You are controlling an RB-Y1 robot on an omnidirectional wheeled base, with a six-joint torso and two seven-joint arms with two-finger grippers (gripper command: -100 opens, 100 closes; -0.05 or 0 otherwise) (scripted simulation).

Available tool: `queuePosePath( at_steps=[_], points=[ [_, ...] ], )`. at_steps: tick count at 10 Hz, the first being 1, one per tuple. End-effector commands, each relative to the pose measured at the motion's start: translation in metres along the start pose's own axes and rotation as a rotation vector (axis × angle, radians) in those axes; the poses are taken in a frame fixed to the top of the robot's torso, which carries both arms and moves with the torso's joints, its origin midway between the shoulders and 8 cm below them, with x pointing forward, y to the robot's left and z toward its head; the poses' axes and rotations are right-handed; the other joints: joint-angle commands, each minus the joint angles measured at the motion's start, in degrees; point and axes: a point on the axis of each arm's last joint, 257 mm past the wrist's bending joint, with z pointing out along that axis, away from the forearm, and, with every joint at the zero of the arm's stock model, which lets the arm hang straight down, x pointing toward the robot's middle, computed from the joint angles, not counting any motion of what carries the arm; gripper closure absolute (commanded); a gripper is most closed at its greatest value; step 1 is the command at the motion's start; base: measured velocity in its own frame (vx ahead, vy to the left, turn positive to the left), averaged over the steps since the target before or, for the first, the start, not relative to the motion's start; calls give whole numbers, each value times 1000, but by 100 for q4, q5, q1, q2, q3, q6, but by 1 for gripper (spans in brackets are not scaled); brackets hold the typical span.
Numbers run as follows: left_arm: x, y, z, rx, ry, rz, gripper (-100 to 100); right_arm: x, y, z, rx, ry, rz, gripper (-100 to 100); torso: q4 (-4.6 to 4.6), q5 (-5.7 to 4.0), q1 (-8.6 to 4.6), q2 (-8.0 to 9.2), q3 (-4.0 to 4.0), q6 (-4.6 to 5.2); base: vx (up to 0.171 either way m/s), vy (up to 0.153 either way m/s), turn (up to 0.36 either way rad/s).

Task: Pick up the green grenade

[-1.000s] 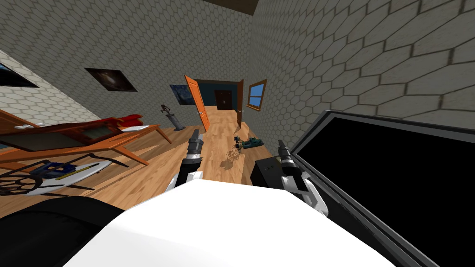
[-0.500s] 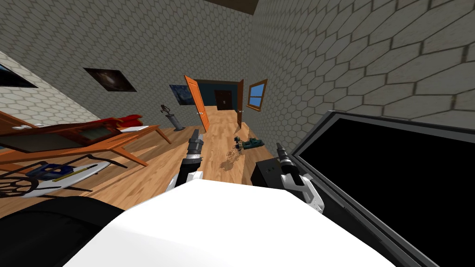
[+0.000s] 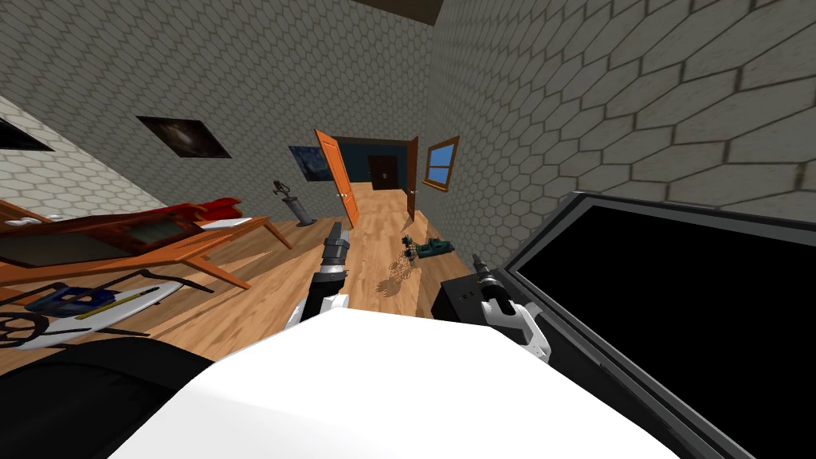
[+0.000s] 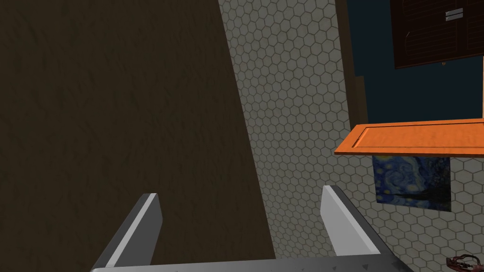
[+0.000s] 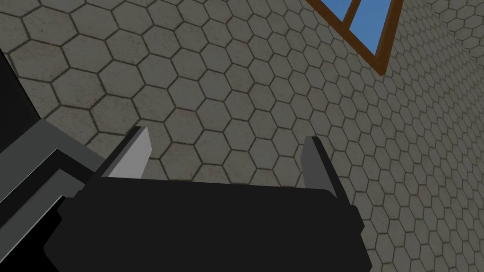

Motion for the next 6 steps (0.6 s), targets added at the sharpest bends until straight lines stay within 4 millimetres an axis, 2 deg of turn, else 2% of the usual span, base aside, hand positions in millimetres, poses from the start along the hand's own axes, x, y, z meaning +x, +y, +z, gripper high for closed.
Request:
queuePosePath(
  at_steps=[1, 2, 3, 4, 5, 6],
  points=[
    [0, 0, 0, 0, 0, 0, 0, 0, -14, 3, 50, 13, -18, -100, 0, 0, 0, 0, 0, 0, 60, 26, -12],
    [0, 0, 0, 0, 0, 0, 0, 1, -16, 3, 58, 15, -18, -100, 0, 1, 0, 3, 1, 0, 22, 10, 1],
    [0, 0, 0, 0, 0, 0, 0, 7, -39, 6, 119, 37, -49, -100, 3, 0, -3, 14, 7, 0, 46, 25, -25],
    [0, 0, 0, 0, 0, 0, 0, 8, -44, 5, 138, 41, -49, -100, 2, 0, -1, 9, 5, 0, 55, 19, -21],
    [0, 0, 0, 0, 0, 0, 0, 14, -64, 7, 188, 63, -79, -100, 1, 0, -1, 7, 4, -1, 90, 17, -29],
    [0, 0, 0, 0, 0, 0, 0, 15, -70, 6, 210, 68, -79, -100, -1, 0, -2, -4, -2, 0, 72, 23, -20]
  ],
)
